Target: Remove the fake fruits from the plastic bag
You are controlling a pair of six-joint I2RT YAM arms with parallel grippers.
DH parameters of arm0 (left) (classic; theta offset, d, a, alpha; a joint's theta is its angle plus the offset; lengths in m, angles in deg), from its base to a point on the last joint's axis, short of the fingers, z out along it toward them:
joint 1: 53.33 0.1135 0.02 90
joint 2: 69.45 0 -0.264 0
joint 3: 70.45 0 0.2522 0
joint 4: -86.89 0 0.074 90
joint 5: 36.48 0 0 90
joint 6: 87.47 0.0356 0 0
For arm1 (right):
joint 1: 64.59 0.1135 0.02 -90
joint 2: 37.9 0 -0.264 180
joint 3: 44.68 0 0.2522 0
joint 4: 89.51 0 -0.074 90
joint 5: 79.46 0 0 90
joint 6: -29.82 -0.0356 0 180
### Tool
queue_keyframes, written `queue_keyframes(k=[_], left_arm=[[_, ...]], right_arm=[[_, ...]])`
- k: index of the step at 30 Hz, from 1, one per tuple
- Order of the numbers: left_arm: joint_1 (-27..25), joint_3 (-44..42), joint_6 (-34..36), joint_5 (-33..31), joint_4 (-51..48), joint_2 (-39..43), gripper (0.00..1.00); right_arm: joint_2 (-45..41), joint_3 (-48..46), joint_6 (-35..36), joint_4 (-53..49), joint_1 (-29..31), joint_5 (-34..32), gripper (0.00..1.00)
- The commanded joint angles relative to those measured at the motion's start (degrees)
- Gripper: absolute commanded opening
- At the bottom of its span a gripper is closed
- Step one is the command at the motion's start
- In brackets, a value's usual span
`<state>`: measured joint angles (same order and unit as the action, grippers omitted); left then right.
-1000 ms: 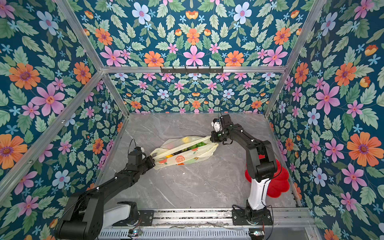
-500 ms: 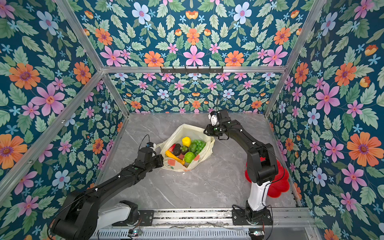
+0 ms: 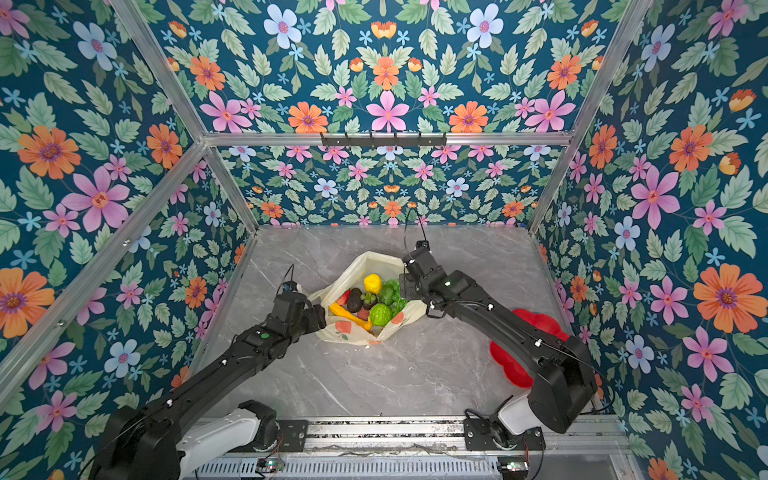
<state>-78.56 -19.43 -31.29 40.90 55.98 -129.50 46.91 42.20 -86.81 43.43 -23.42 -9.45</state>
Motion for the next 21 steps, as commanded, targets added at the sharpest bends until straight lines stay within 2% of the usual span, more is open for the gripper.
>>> queue_keyframes(k=[1, 2, 4, 10, 18, 21], left_arm=[[0.45, 5.03, -0.43, -7.58, -10.08, 1.47, 0.91], [0.44, 6.33, 0.83, -6.84, -9.85, 1.53, 0.91], [0.32, 8.62, 4.95, -4.18, -6.89, 0.40, 0.99], [-3.97, 17.12, 11.28, 0.82, -4.52, -11.74, 1.00], [-6.38, 24.56, 13.99, -4.35, -5.12, -26.14, 1.00], [-6.02, 27.03, 11.03, -8.43, -7.19, -31.26, 0.94]], right_arm=[[1.40, 0.00, -4.56, -2.58, 2.51, -10.17, 0.83], [1.94, 0.02, -5.60, -3.05, 2.57, -10.22, 0.84], [2.20, -0.85, -7.67, -2.60, 3.31, -11.81, 0.85], [3.26, -3.12, -10.74, 0.26, 4.27, -11.00, 0.85], [6.75, -3.80, -12.28, 2.63, 3.54, -8.05, 0.88], [8.42, -4.24, -12.25, 4.63, 1.97, -4.84, 0.82]])
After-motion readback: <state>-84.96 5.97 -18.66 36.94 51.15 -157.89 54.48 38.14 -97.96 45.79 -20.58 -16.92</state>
